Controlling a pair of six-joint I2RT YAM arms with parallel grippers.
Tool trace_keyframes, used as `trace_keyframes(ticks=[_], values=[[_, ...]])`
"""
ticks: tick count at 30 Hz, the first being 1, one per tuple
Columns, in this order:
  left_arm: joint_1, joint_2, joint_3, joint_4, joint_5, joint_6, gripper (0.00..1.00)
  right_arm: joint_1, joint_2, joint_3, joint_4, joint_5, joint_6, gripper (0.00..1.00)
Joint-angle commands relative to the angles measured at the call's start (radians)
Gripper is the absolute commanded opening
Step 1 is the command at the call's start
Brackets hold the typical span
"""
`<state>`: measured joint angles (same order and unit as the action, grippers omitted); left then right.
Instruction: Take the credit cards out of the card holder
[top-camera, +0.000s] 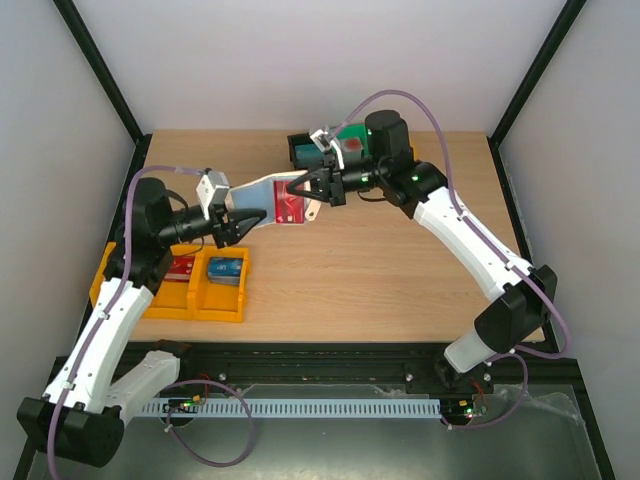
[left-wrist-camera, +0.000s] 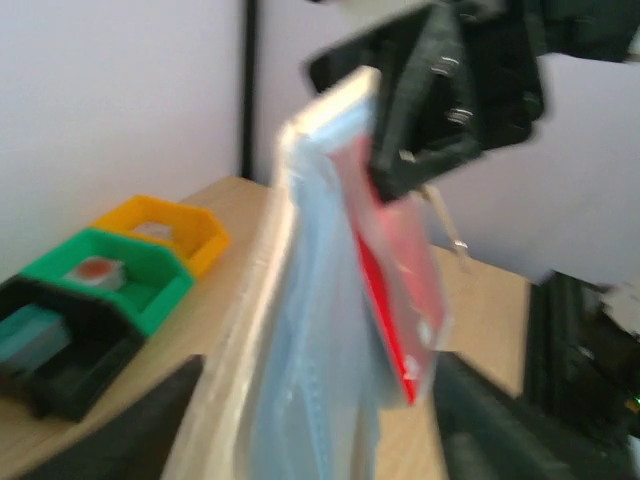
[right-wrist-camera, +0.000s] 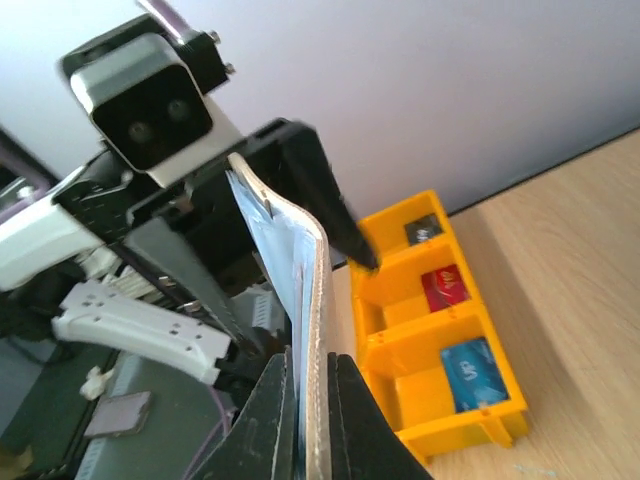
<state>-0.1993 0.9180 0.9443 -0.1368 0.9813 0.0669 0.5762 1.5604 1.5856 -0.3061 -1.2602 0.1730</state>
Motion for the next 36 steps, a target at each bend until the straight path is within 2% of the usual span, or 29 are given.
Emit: trace_keyframes(ticks=[1, 4, 6, 8, 11, 12, 14, 18, 20, 25, 36], values=[[0.002, -0.046, -0.058, 0.148, -0.332, -0.203, 0.77, -0.006, -0.056, -0.034, 0.028, 0.242, 0.045, 0.02], [0.031, -0.059, -0.077, 0.156, -0.452, -0.271, 0.92, -0.006, -0.050, -0.029, -0.009, 0.505, 0.094, 0.02], [0.071, -0.067, -0.076, 0.173, -0.474, -0.325, 0.99, 0.000, -0.035, -0.012, -0.050, 0.688, 0.120, 0.02], [0.108, -0.071, -0.073, 0.203, -0.448, -0.380, 1.00, 0.013, -0.026, -0.007, -0.082, 0.828, 0.129, 0.02], [0.118, -0.070, -0.085, 0.285, -0.320, -0.454, 1.00, 0.049, -0.020, 0.029, -0.082, 0.902, 0.120, 0.02], [0.111, -0.064, -0.101, 0.336, -0.252, -0.497, 0.99, 0.065, -0.020, 0.034, -0.075, 0.899, 0.116, 0.02], [0.065, -0.054, -0.122, 0.406, -0.183, -0.555, 0.92, 0.078, -0.018, 0.041, -0.057, 0.857, 0.114, 0.02], [-0.023, -0.017, -0.125, 0.375, -0.195, -0.567, 0.61, 0.083, -0.026, 0.016, 0.010, 0.693, 0.107, 0.02], [-0.041, 0.007, -0.125, 0.377, -0.187, -0.572, 0.53, 0.083, -0.033, 0.002, 0.047, 0.627, 0.106, 0.02], [-0.051, 0.020, -0.121, 0.405, -0.167, -0.582, 0.49, 0.086, -0.067, -0.077, 0.206, 0.420, 0.136, 0.02], [-0.062, 0.027, -0.123, 0.388, -0.167, -0.572, 0.49, 0.096, -0.077, -0.104, 0.353, 0.256, 0.171, 0.02]])
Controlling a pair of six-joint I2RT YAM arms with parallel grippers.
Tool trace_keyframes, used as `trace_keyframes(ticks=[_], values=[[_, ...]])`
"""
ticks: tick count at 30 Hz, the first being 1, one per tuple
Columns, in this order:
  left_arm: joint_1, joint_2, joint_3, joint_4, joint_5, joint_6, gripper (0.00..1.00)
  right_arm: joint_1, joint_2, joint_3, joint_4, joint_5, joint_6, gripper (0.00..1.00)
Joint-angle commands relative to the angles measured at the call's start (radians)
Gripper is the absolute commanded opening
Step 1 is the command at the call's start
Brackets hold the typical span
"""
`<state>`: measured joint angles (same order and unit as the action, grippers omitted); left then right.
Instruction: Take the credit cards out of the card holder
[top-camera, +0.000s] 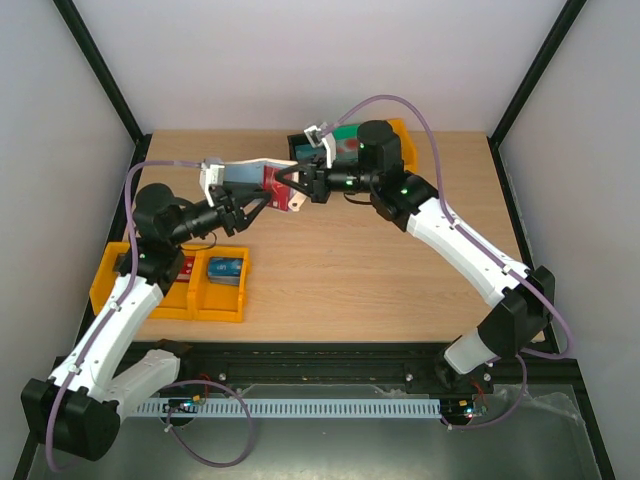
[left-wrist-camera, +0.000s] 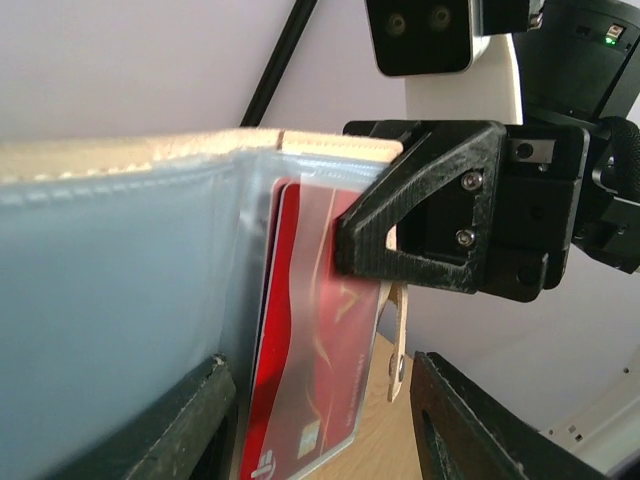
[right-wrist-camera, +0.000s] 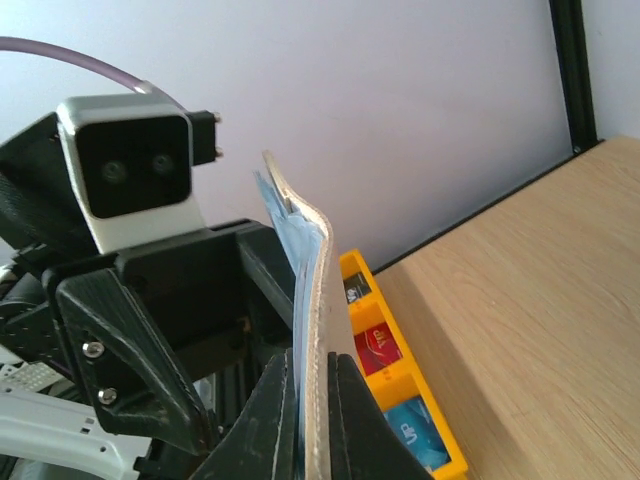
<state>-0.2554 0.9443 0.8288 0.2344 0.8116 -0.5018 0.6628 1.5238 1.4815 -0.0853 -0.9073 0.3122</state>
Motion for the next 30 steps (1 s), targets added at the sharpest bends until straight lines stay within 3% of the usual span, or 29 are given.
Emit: trace_keyframes(ticks=[1, 8, 13, 19, 22, 30], values=[[-0.006, 0.000, -0.008, 0.016, 0.003, -0.003, 0.49, 0.011, -0.039, 0.000, 0.147, -0.107, 0.041, 0.02], [-0.011, 0.004, -0.010, 0.029, 0.038, 0.008, 0.44, 0.019, -0.033, -0.016, 0.248, -0.127, 0.106, 0.02], [-0.030, 0.008, -0.008, 0.071, 0.116, 0.005, 0.35, 0.028, -0.019, -0.027, 0.275, -0.087, 0.113, 0.02], [-0.036, 0.007, -0.006, 0.155, 0.225, -0.033, 0.17, 0.028, -0.007, -0.031, 0.276, -0.052, 0.108, 0.02], [-0.035, 0.009, -0.008, 0.160, 0.238, -0.032, 0.03, 0.029, 0.005, -0.027, 0.280, -0.045, 0.111, 0.02], [-0.032, -0.018, -0.005, 0.104, 0.197, -0.005, 0.02, 0.024, 0.012, -0.032, 0.284, -0.090, 0.107, 0.02]])
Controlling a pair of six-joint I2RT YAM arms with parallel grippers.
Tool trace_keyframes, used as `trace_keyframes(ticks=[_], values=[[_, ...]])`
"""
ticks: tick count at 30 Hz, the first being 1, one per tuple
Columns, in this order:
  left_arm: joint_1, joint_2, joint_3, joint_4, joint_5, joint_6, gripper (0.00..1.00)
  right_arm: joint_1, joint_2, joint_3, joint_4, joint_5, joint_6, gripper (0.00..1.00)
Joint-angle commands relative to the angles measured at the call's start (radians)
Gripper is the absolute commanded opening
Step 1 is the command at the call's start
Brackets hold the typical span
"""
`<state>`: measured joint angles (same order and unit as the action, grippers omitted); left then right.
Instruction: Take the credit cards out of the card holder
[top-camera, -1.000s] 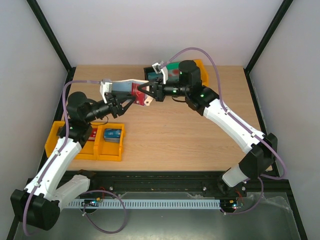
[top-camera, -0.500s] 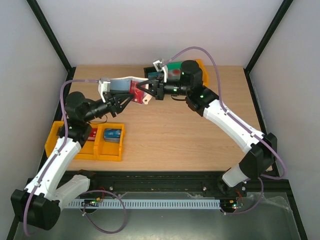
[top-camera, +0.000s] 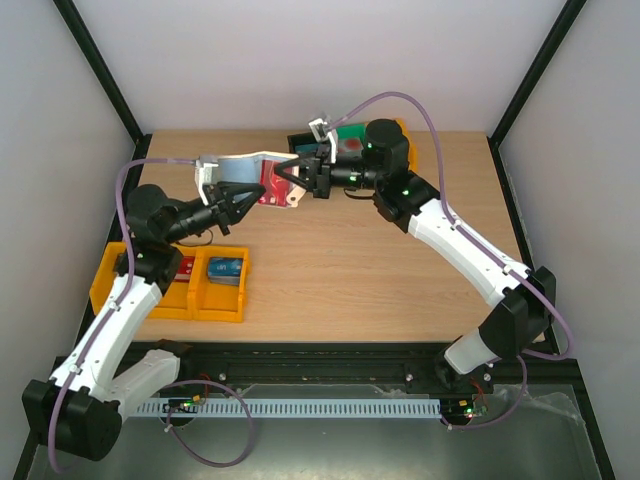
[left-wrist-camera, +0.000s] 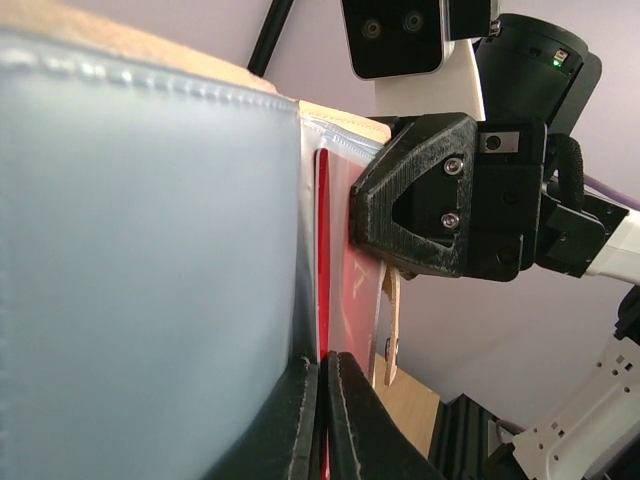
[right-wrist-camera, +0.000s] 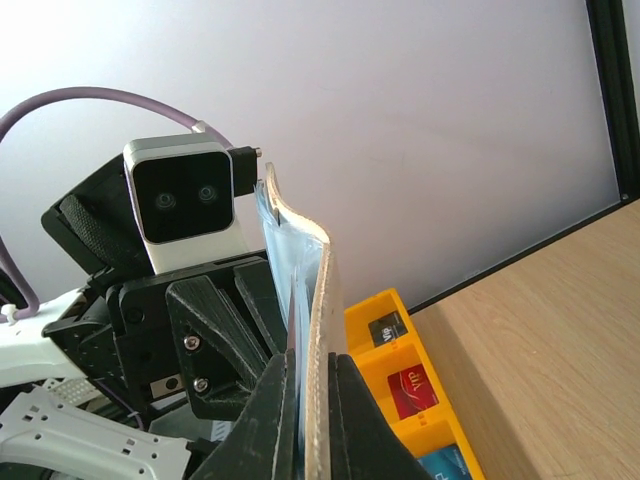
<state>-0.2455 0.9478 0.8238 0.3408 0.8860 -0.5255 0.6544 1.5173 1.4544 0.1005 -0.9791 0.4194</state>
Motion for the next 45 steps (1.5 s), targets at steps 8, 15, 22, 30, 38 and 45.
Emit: trace_keyframes(ticks=[8, 15, 22, 30, 38, 45], values=[[-0.013, -0.057, -0.007, 0.018, -0.007, 0.030, 0.02, 0.016, 0.012, -0.007, 0.015, -0.107, -0.029, 0.27], [0.027, -0.067, -0.024, 0.048, -0.005, 0.010, 0.02, -0.019, -0.009, -0.043, 0.047, -0.180, 0.010, 0.37], [0.037, -0.071, -0.030, 0.060, 0.009, 0.006, 0.02, -0.047, -0.015, -0.056, 0.016, -0.239, 0.026, 0.32], [0.037, -0.064, -0.030, 0.085, 0.065, -0.014, 0.02, -0.053, -0.019, -0.057, -0.003, -0.239, 0.019, 0.02], [0.037, -0.039, -0.027, 0.105, 0.140, -0.058, 0.12, -0.059, -0.012, -0.031, -0.012, -0.284, 0.009, 0.02], [0.061, -0.044, -0.024, 0.095, 0.154, -0.070, 0.04, -0.070, -0.008, -0.029, -0.012, -0.312, 0.003, 0.02]])
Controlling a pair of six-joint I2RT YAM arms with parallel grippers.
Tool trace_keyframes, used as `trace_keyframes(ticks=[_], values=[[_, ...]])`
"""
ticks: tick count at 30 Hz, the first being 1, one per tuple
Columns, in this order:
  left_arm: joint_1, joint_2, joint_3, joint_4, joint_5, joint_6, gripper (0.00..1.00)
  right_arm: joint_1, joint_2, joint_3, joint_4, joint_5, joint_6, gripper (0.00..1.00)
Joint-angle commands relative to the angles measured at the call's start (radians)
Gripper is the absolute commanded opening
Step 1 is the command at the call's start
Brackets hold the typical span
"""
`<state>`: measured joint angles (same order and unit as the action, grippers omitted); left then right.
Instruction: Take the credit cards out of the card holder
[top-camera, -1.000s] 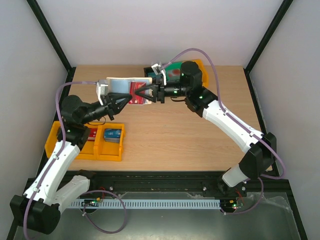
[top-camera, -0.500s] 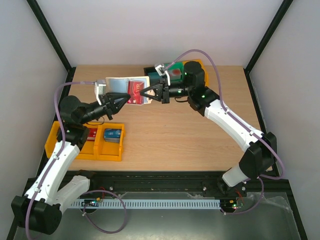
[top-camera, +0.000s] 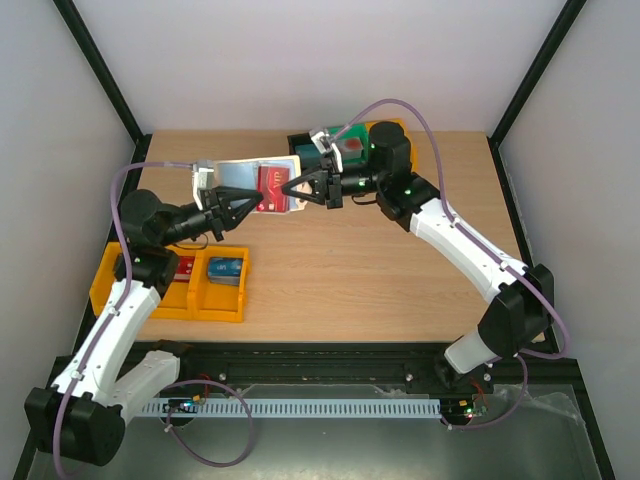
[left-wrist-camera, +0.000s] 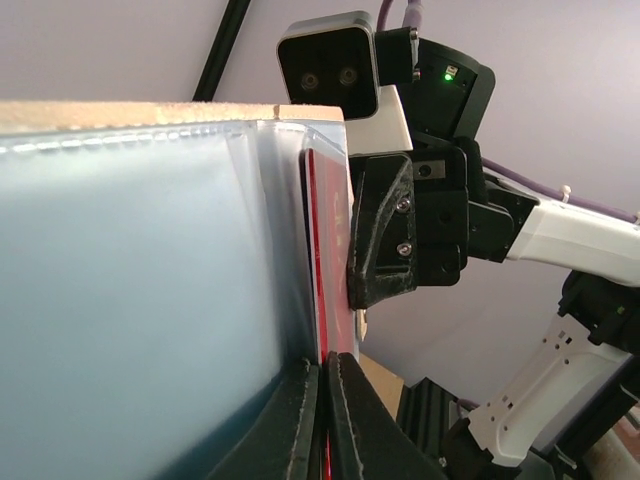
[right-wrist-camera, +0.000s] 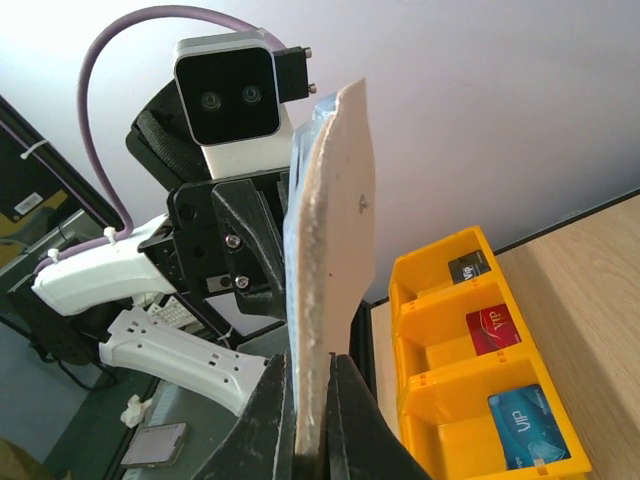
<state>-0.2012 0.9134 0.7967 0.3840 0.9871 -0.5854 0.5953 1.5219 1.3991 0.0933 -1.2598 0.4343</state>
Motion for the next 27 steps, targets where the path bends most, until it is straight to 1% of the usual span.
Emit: trace_keyframes(ticks=[1, 4, 9, 14, 18, 23, 27], values=[[0.023, -0.012, 0.003, 0.052, 0.057, -0.008, 0.07, -0.015, -0.010, 0.028, -0.006, -0.035, -0.012, 0.02], [0.028, -0.014, 0.001, 0.049, 0.068, 0.000, 0.10, -0.017, 0.001, 0.044, -0.010, -0.052, -0.003, 0.02], [0.027, 0.003, -0.006, 0.043, 0.068, -0.005, 0.02, -0.015, 0.010, 0.050, -0.009, -0.064, 0.012, 0.02], [0.027, 0.015, 0.008, 0.014, 0.068, 0.003, 0.02, -0.015, 0.000, 0.049, -0.011, -0.064, 0.003, 0.02], [0.043, -0.006, 0.004, -0.005, 0.033, 0.019, 0.02, -0.034, -0.006, 0.049, -0.069, -0.063, -0.047, 0.02], [0.049, -0.031, 0.008, -0.061, -0.040, 0.071, 0.02, -0.055, -0.011, 0.052, -0.097, -0.072, -0.058, 0.02], [0.055, -0.030, 0.007, -0.077, -0.032, 0.081, 0.02, -0.055, -0.010, 0.056, -0.103, -0.065, -0.060, 0.02]])
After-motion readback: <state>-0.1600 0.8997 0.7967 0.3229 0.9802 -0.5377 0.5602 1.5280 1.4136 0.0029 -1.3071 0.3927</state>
